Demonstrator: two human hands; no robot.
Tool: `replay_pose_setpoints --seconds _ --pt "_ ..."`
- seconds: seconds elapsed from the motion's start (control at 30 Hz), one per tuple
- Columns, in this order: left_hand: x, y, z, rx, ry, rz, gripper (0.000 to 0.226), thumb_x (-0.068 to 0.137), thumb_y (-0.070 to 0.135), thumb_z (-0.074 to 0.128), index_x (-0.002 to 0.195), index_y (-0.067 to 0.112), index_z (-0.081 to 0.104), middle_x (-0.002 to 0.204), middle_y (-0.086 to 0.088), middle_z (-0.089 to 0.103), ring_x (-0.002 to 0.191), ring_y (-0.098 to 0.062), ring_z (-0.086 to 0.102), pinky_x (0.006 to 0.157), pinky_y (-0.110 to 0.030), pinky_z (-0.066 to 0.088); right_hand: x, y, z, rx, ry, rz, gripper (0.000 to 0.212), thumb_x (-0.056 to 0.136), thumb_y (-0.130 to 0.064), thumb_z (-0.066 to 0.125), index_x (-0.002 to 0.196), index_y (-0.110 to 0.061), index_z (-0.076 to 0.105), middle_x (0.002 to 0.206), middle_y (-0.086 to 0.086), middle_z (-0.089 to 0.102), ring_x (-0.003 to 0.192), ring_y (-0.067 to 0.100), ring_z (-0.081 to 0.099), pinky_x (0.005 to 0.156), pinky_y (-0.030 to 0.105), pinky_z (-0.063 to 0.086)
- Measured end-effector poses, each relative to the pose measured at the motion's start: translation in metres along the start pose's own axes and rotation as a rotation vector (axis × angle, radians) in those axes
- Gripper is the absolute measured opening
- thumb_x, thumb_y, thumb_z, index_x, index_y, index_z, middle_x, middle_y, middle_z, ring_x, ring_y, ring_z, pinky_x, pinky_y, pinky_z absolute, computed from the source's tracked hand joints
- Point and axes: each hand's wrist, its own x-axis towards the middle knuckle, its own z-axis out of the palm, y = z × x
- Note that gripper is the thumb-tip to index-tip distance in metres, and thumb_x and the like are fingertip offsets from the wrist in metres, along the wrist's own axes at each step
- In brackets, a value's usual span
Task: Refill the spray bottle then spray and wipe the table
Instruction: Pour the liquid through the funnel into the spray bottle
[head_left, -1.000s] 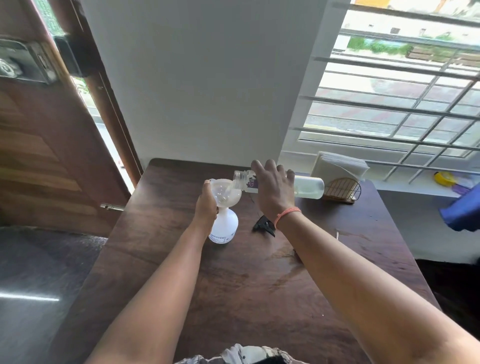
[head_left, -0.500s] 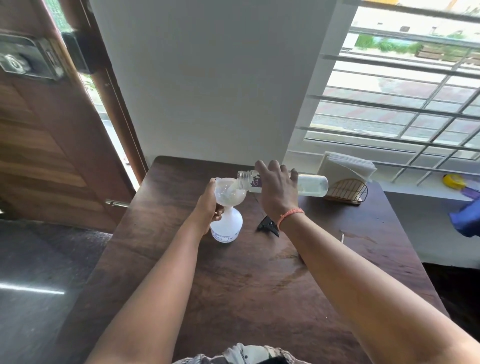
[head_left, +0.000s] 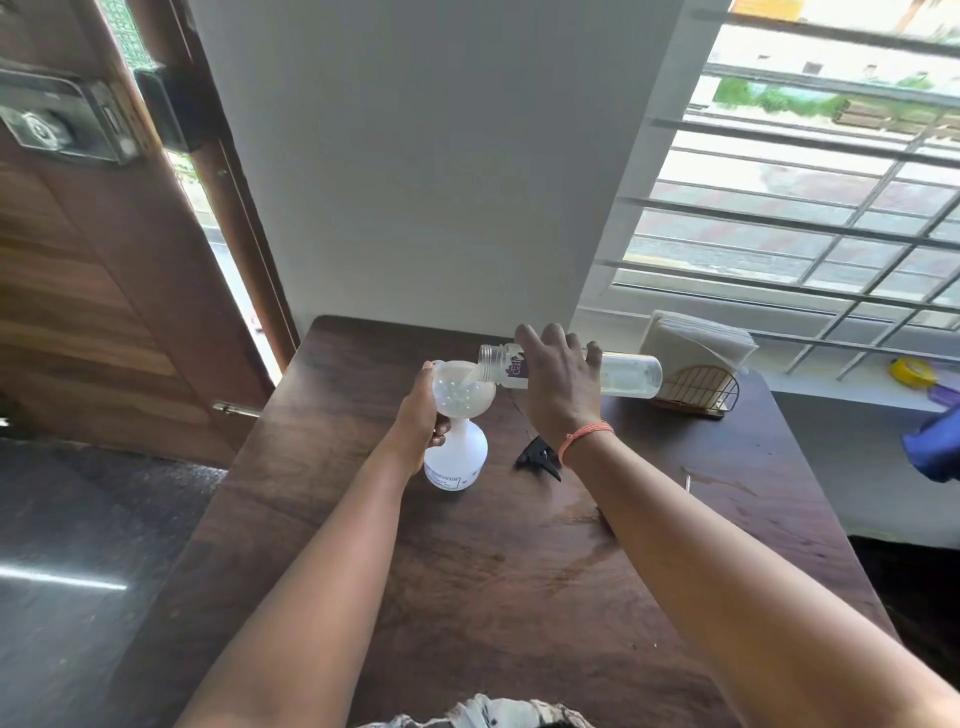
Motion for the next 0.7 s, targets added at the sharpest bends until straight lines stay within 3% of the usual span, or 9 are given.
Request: replay_pose_setpoints --seconds 0.33,0.53,0.7 --pt "0.0010 0.0003 0.0008 0.009 0.022 -0.030 0.051 0.097 0.055 0.032 0.099 0.013 0.060 0.063 -0.003 0.046 0.044 -0.011 0.031 0.044 -0.022 0.024 -0.0002 -0.0028 -0.0002 -0.003 -0.002 0.011 0.058 0.070 0.005 0.050 0.120 -0.025 0.046 0.109 0.007 0.049 0.105 0.031 0.047 0.107 0.050 0.026" --pt "-0.0027 0.0014 0.0030 0.020 0.043 -0.024 0.050 0.099 0.053 0.030 0.101 0.013 0.059 0.063 -0.001 0.045 0.047 -0.011 0.029 0.046 -0.022 0.025 0.0032 -0.0035 0.0060 -0.017 0.024 -0.004 0.056 0.072 -0.007 0.068 0.118 -0.028 0.045 0.106 0.004 0.049 0.101 0.029 0.050 0.104 0.049 0.030" --pt "-0.0049 0.0017 0.0035 0.025 0.059 -0.023 0.050 0.099 0.053 0.028 0.105 0.014 0.059 0.067 0.000 0.047 0.049 -0.011 0.031 0.047 -0.021 0.028 0.0051 -0.0041 0.0058 -0.022 0.036 0.002 0.058 0.071 -0.008 0.069 0.120 -0.028 0.045 0.107 0.004 0.050 0.102 0.029 0.050 0.103 0.049 0.030"
